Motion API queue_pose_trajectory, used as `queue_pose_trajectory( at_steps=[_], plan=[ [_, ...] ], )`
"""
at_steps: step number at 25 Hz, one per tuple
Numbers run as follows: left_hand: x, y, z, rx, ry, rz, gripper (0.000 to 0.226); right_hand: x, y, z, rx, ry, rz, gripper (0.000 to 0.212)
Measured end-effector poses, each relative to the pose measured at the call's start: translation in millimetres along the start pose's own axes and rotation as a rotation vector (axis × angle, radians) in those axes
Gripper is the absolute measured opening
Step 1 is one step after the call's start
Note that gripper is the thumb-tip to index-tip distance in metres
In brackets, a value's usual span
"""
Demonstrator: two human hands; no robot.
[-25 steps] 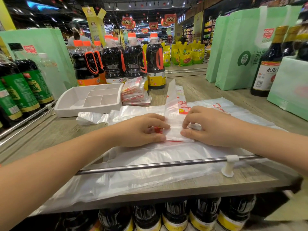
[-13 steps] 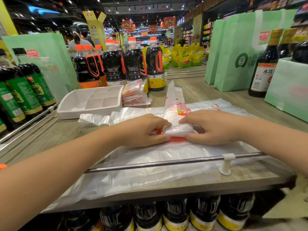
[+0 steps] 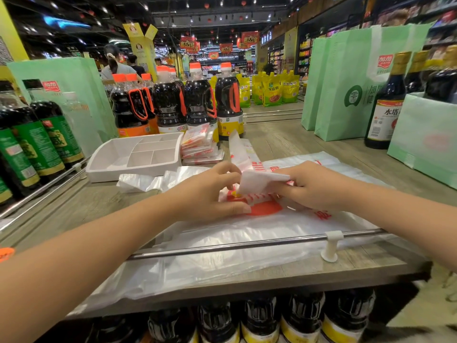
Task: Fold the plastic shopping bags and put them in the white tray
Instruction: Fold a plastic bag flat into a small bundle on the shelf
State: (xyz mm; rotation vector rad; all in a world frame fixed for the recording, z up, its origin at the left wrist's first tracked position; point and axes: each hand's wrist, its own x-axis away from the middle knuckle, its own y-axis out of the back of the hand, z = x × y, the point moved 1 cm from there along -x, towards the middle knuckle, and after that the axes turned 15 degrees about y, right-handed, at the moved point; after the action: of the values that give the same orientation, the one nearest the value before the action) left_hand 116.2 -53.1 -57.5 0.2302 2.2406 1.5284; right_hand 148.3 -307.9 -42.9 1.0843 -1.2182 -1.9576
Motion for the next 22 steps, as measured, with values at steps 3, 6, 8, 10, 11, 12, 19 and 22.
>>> queue_pose_trajectory(
  at_steps=[3, 6, 8, 10, 11, 12, 19, 22],
  plan=[
    [-0.9, -5.4, 4.5, 0.079, 0.018, 0.008, 0.027, 4.2, 3.3, 2.0, -0.162, -0.058, -0.03, 0.019],
    [-4.5, -5.7, -1.6, 0.197, 0.156, 0.046, 0.02, 2.9, 4.0, 0.5, -0.278, -0.104, -0.047, 0.017],
    [-6.0, -5.0, -3.2, 0.237, 0.239, 0.088, 0.019, -0.7, 2.9, -0.5, -0.3, -0.133, -0.012, 0.011],
    [-5.8, -5.3, -4.4, 0.238, 0.283, 0.119, 0.022, -4.5, 0.4, -2.1, -0.286, -0.151, 0.039, 0.011],
    [-5.9, -5.7, -6.1, 0.236, 0.309, 0.12, 0.025, -6.5, -0.9, -2.7, -0.287, -0.172, 0.06, 0.013],
    [-6.6, -6.1, -8.3, 0.231, 0.334, 0.112, 0.03, -8.2, -2.2, -2.4, -0.282, -0.194, 0.074, 0.015],
    [-12.8, -10.0, -7.9, 0.185, 0.466, 0.01, 0.043, -19.0, -12.2, -11.0, -0.122, -0.255, -0.062, 0.037],
    [-13.2, -11.5, -6.1, 0.138, 0.484, -0.031, 0.039, -20.3, -16.9, -9.2, -0.046, -0.205, -0.063, 0.064]
  ],
)
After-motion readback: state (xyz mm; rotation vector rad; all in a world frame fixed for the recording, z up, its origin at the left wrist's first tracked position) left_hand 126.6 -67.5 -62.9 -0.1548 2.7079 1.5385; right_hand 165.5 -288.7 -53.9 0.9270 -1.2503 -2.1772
